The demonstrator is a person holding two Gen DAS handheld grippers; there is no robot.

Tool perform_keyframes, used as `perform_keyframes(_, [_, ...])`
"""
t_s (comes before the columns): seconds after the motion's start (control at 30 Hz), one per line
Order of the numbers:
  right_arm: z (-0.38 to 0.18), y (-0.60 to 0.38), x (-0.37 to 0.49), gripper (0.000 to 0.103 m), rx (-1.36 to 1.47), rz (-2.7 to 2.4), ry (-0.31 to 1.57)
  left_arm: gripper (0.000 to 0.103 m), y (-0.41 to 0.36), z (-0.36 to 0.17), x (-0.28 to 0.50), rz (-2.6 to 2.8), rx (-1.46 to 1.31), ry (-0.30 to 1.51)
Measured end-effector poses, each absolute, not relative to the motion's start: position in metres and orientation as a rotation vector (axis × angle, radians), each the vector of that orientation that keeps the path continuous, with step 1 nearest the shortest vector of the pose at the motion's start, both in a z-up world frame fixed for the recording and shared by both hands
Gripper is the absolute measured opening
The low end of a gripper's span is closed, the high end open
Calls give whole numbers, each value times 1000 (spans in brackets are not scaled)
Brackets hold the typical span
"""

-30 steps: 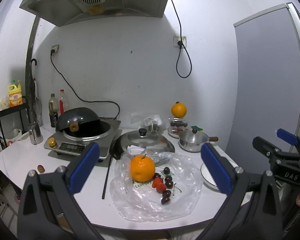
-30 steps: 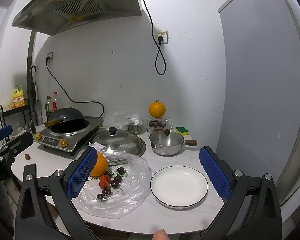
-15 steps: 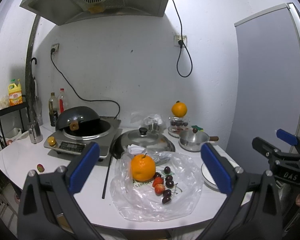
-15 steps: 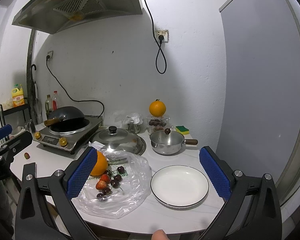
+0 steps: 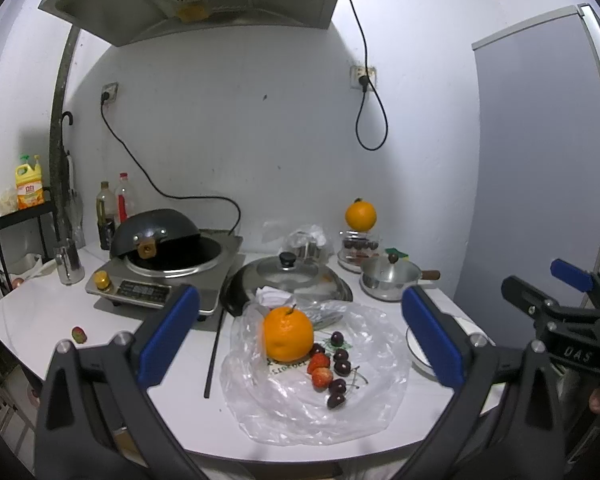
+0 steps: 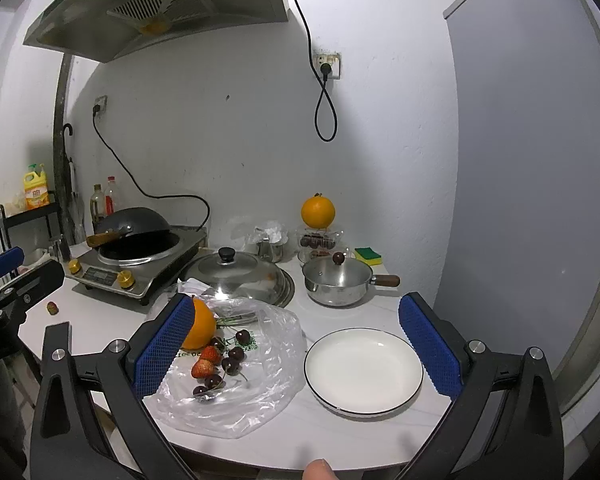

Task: Organize fruits
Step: 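Move the right gripper to the orange on the plastic bag and close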

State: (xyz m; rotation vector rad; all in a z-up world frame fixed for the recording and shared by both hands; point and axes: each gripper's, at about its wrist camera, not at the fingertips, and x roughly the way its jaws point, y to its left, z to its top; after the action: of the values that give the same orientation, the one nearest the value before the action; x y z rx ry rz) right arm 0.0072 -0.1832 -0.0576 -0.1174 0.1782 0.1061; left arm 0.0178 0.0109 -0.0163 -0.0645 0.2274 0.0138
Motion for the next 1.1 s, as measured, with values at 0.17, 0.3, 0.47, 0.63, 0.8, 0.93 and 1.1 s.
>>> perform_keyframes(0.17, [-57,-182,15,103,-121,104,191,102,14,-18,29,14,-71,244])
perform_keyframes(0.3, [-57,-181,24,103,-123,104,203,102,18,-20,42,16,-74,262])
perform_keyframes(0.47, [-62,-177,44,103,-132,115,237,102,29,-32,67,27,-86,311])
perform_keyframes(0.63, [-73,-166,74,103,-149,141,290,102,41,-49,95,40,-99,370])
perform_keyframes(0.8, [-85,-151,103,103,-164,172,340,102,57,-65,118,61,-116,422])
perform_keyframes(0.93, [-95,-137,126,103,-176,201,383,102,69,-75,134,81,-127,451])
perform_keyframes(1.1, [-105,-124,149,103,-186,228,417,102,81,-87,148,94,-134,478])
